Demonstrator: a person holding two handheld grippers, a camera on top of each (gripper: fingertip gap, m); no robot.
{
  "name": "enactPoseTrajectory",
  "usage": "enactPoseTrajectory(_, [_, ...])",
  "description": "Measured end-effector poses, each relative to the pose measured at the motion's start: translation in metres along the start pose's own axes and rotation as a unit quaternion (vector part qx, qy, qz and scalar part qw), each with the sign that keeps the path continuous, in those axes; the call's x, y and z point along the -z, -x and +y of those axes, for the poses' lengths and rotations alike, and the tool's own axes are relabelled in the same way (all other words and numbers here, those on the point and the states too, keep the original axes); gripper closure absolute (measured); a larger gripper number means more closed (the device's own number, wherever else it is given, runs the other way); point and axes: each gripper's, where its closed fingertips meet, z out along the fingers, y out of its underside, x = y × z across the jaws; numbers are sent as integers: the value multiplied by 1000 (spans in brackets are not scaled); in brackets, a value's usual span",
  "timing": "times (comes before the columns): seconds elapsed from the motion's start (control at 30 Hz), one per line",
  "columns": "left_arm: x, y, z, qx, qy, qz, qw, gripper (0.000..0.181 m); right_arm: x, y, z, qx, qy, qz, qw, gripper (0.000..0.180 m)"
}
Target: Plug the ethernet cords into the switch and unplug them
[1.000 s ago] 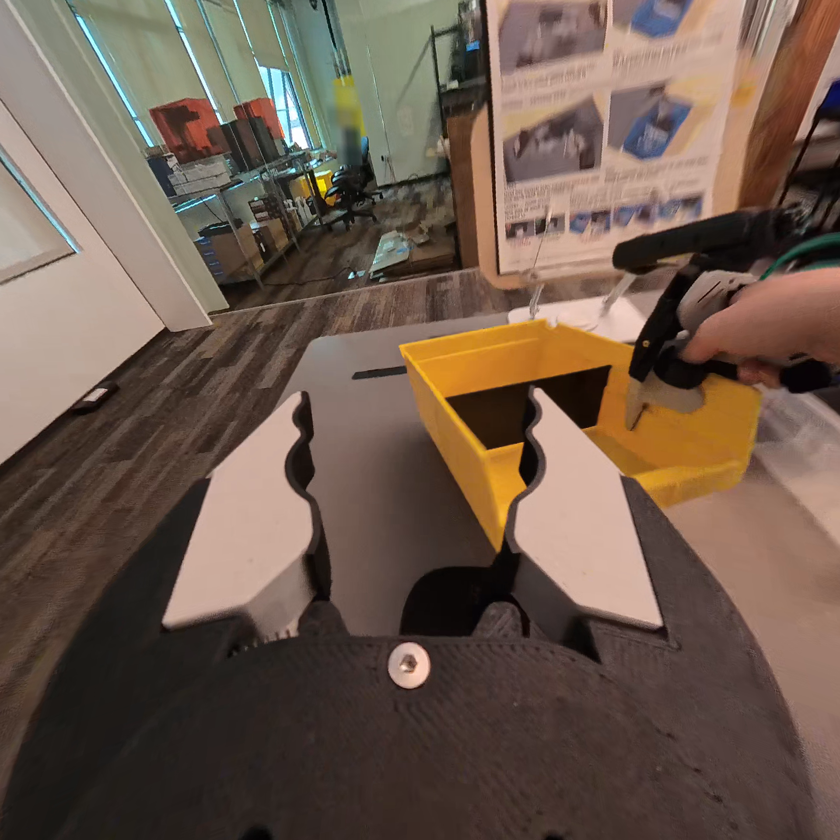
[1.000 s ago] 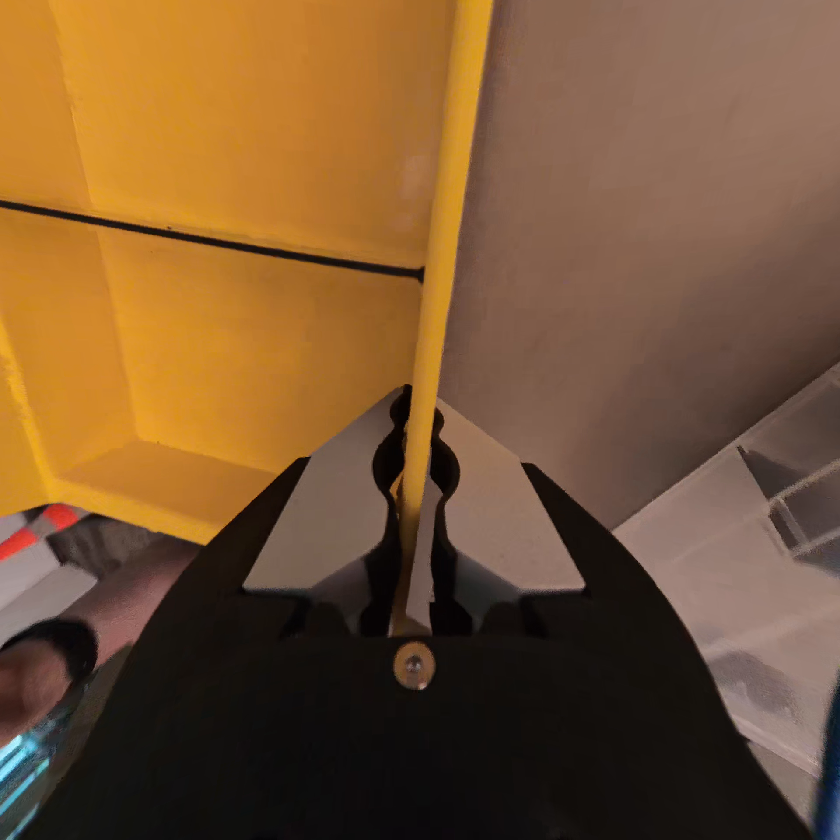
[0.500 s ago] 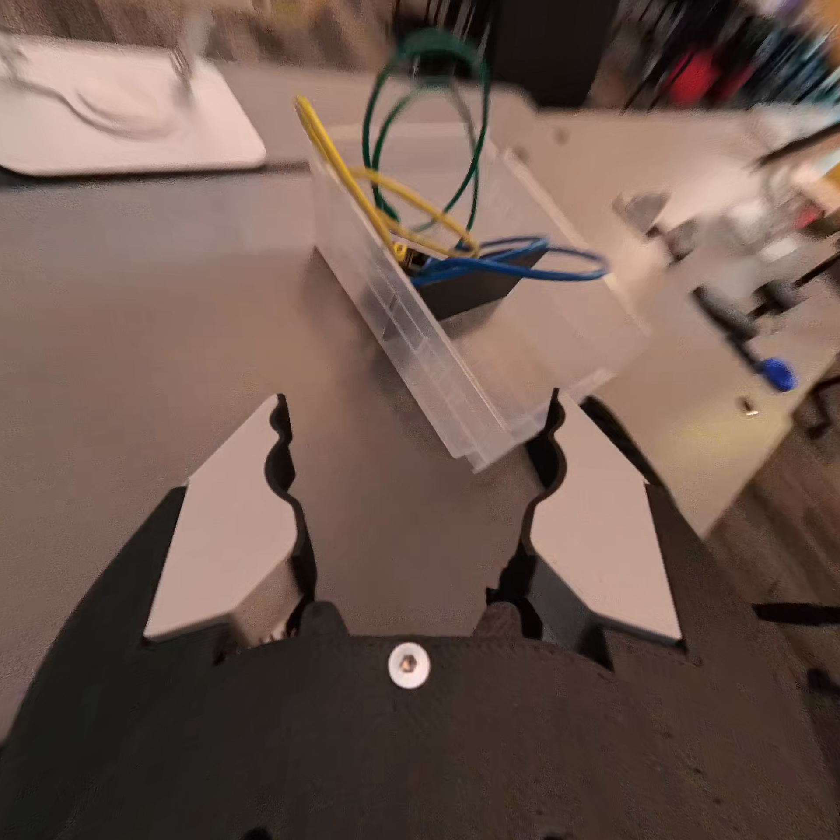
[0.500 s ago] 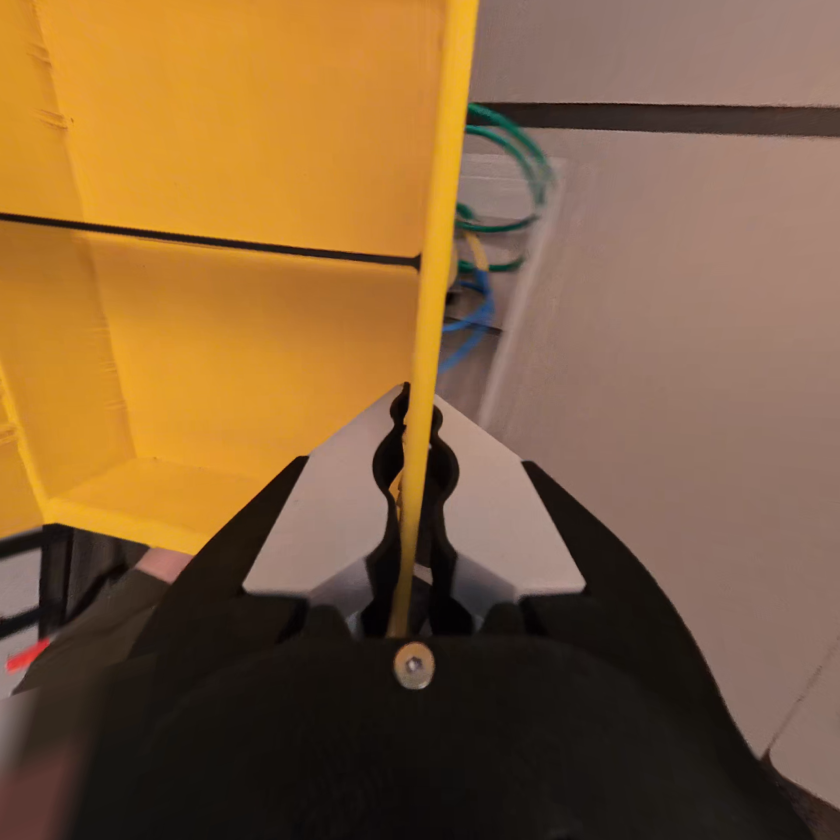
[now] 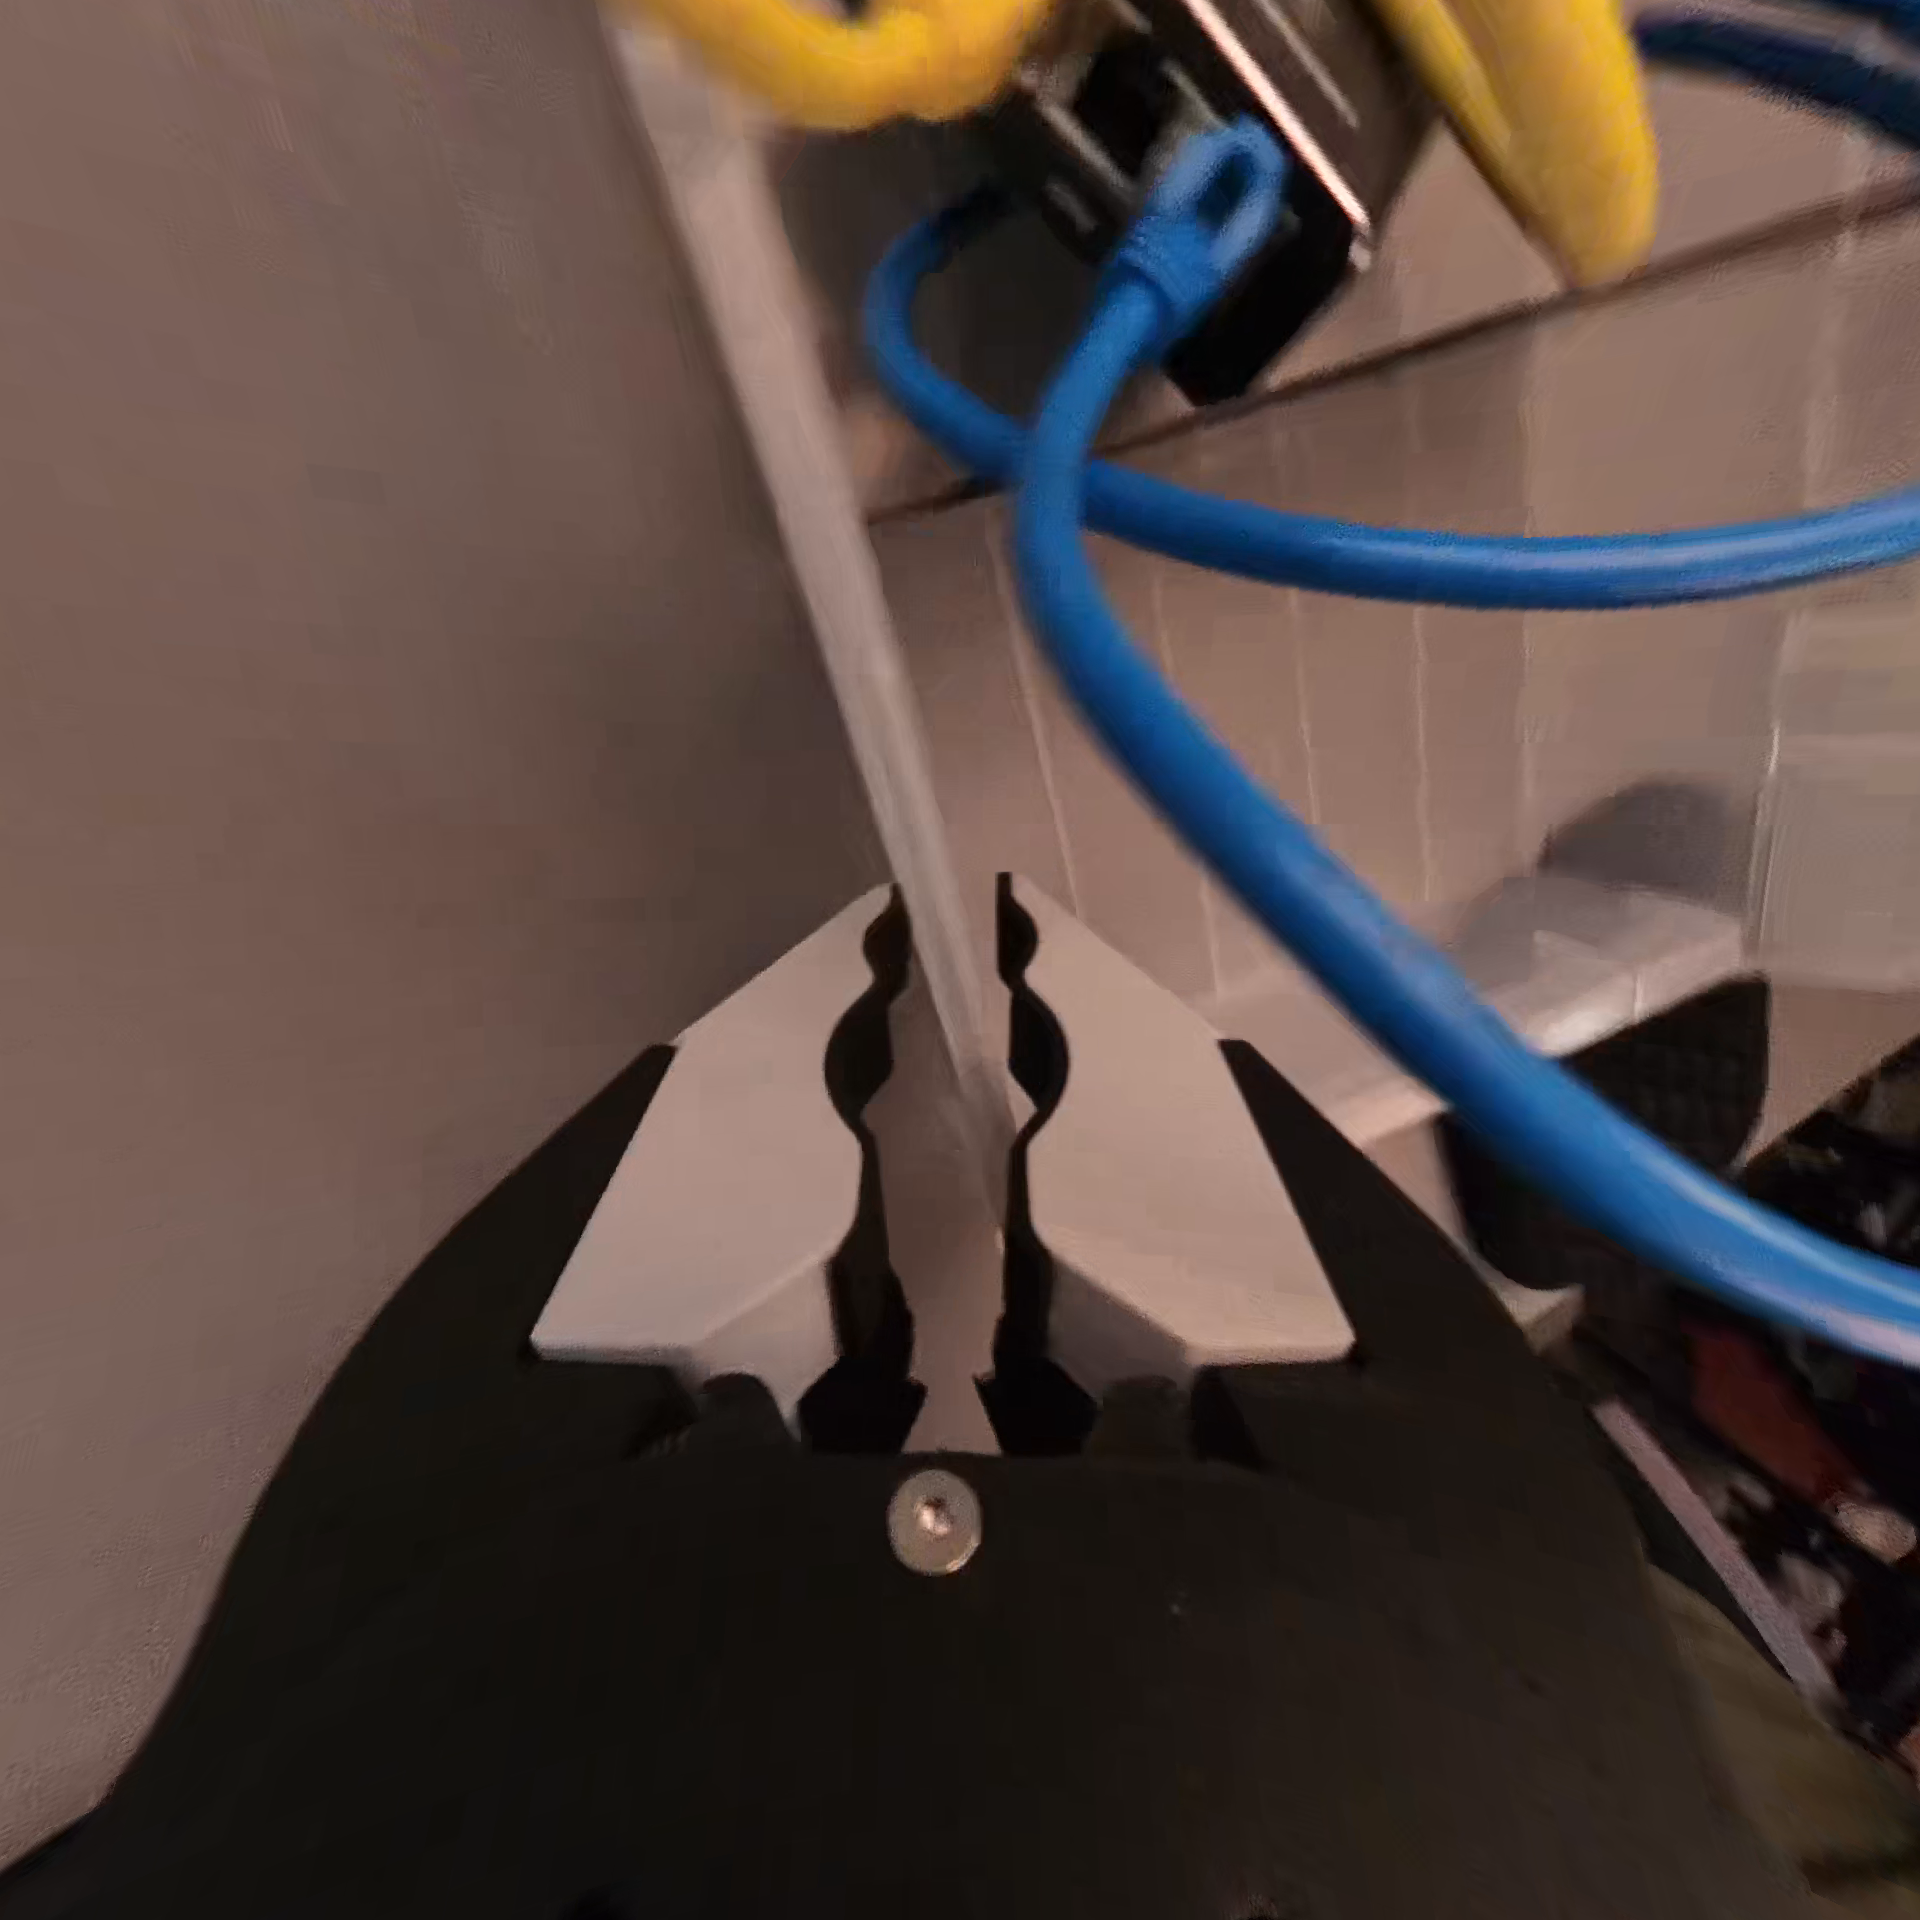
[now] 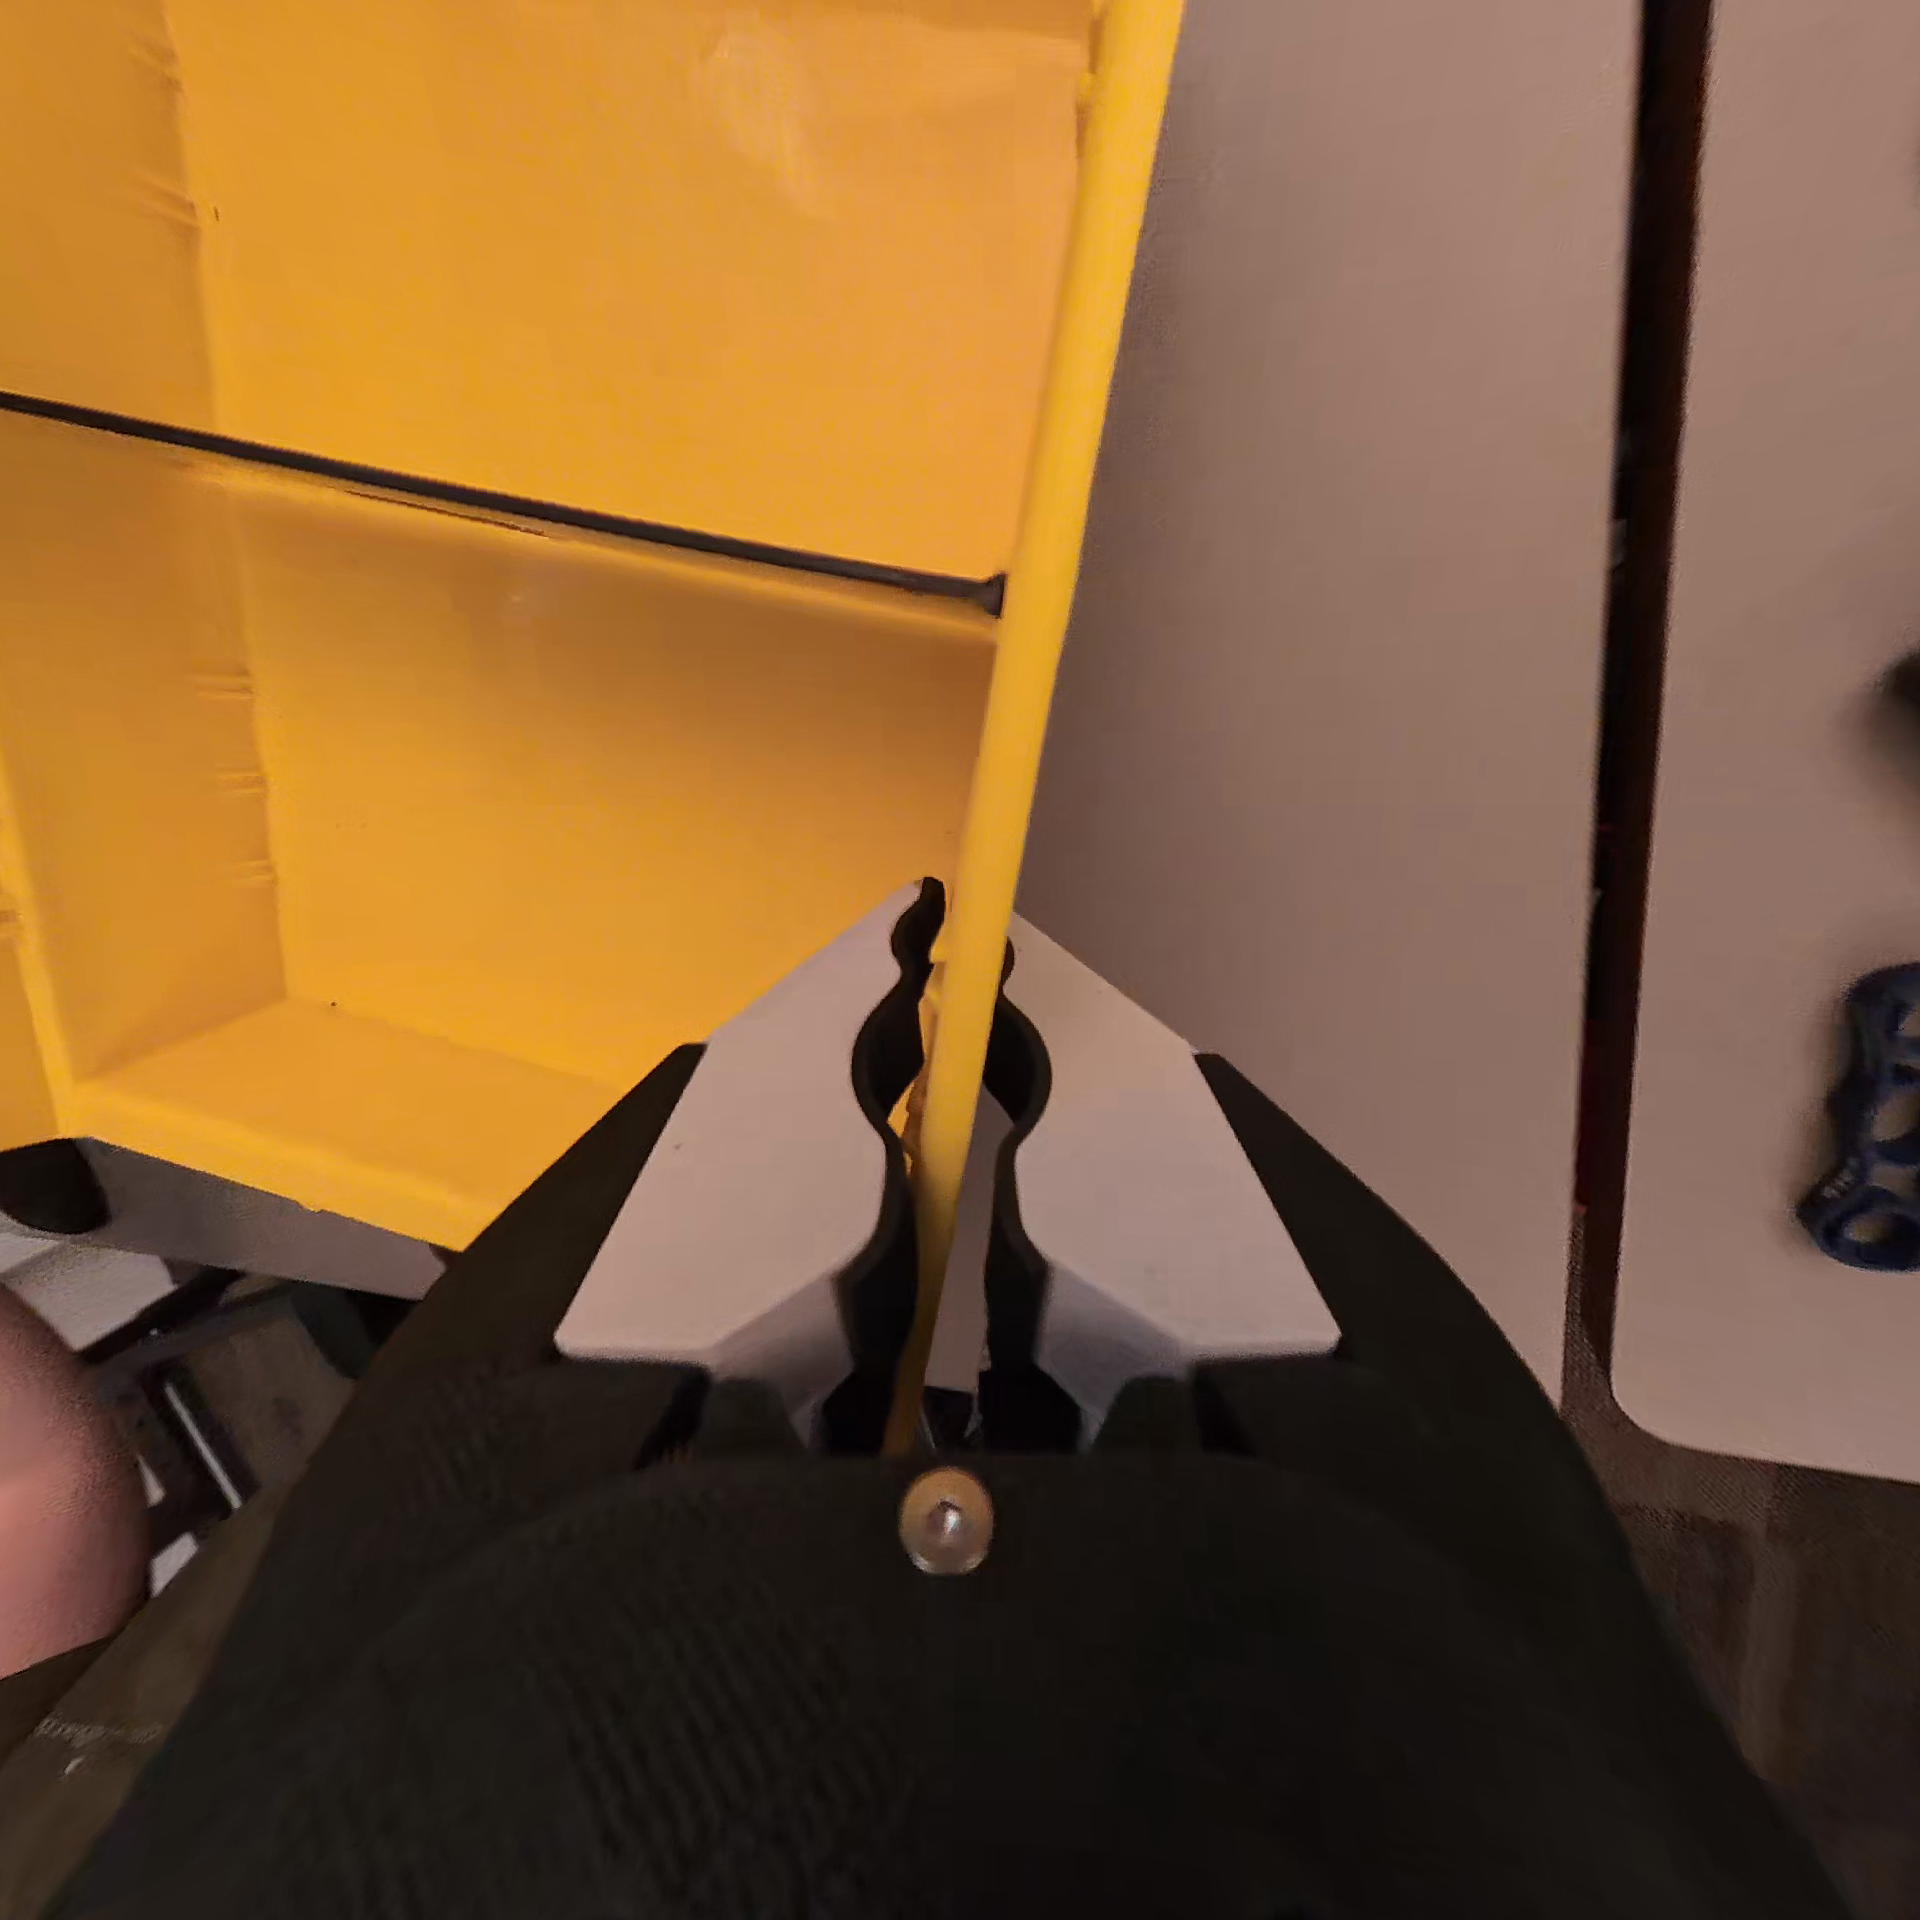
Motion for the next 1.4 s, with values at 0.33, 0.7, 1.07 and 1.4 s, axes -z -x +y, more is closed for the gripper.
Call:
enactPoseTrajectory(0.33, [101,230,76,108,-69,-66,990,175,-88,78,-19,83,38,18,996,176])
enactPoseTrajectory(0.7, [178,383,182,212,-140,-147,956,177,-107,91,-32,79,23,71,994,177])
enactPoseTrajectory(1.07, [191,403,210,181,-160,-135,961,178,-95,61,-30,48,7,76,996,177])
enactPoseTrajectory(1.4, [350,352,174,140,-403,-163,890,137,45,110,-99,69,-286,31,955,134])
